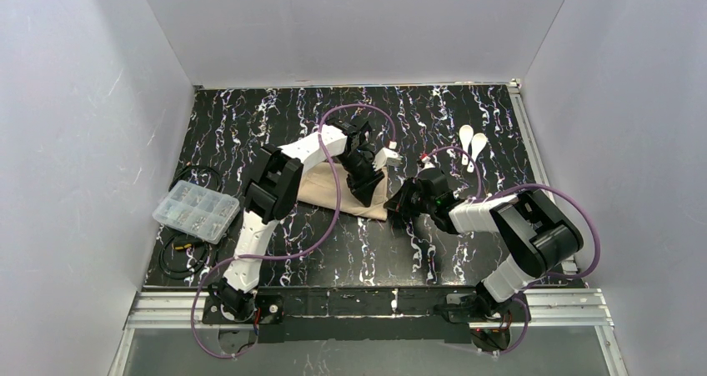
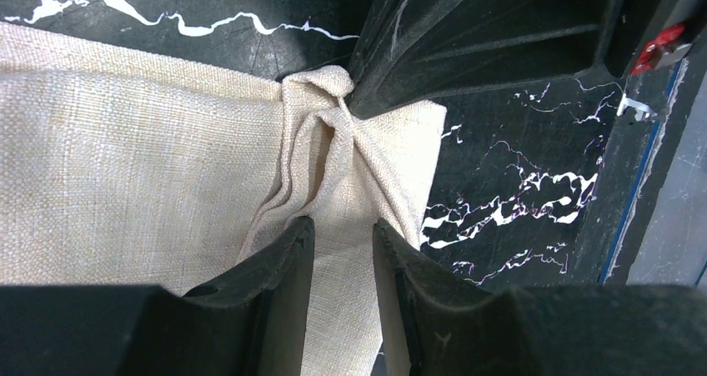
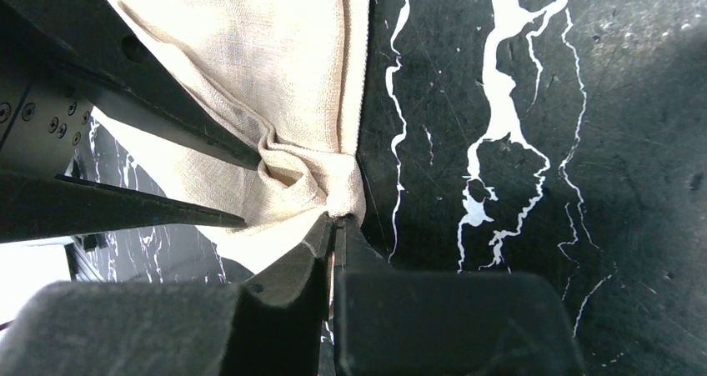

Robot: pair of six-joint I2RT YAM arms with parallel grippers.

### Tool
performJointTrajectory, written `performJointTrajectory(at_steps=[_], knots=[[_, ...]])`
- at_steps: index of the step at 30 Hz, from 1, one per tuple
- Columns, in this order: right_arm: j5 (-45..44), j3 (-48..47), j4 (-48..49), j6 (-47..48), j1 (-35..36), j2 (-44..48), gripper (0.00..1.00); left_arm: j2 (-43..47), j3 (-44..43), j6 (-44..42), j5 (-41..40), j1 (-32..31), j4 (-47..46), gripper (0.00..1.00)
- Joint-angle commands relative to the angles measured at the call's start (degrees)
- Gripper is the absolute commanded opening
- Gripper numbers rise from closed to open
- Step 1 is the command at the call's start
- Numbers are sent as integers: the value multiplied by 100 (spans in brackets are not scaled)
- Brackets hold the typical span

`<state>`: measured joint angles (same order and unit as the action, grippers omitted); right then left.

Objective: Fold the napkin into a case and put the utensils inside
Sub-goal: Smooth out the 2/3-rectangle-folded napkin at the center of the board.

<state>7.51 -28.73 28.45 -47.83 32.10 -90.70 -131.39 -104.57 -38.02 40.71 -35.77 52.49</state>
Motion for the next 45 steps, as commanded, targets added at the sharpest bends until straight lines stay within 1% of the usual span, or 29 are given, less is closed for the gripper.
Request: performJointTrajectory(at_steps=[1, 4, 9, 13, 15, 19, 25, 31, 38, 45], knots=[[-131, -214, -112, 121, -35, -56, 3, -148, -145, -167, 190, -79, 325, 31], [65, -360, -84, 195, -36, 41, 3, -118, -186, -159, 178, -75, 319, 31], [228, -382, -60, 188, -35, 28, 3, -77, -620, 280, 280, 80, 322, 29], [264, -292, 16, 120, -28, -33, 3, 36, -970, 533, 281, 202, 327, 20], [277, -274, 61, 90, -35, -57, 3, 75, -1087, 533, 289, 219, 393, 19], [294, -273, 81, 82, -36, -62, 3, 25, -1183, 552, 255, 219, 352, 20], [304, -270, 44, 92, -32, -37, 2, -402, -1263, 801, -44, 219, -95, 24], [328, -273, 36, 84, -32, -27, 2, -785, -1542, 889, -152, 219, -142, 25], [159, -393, -196, 120, -42, 50, 1, -830, -1351, 628, -294, 139, -89, 22], [28, -516, -335, 13, -287, 58, 1, -701, -1060, 329, -349, 55, -13, 20]])
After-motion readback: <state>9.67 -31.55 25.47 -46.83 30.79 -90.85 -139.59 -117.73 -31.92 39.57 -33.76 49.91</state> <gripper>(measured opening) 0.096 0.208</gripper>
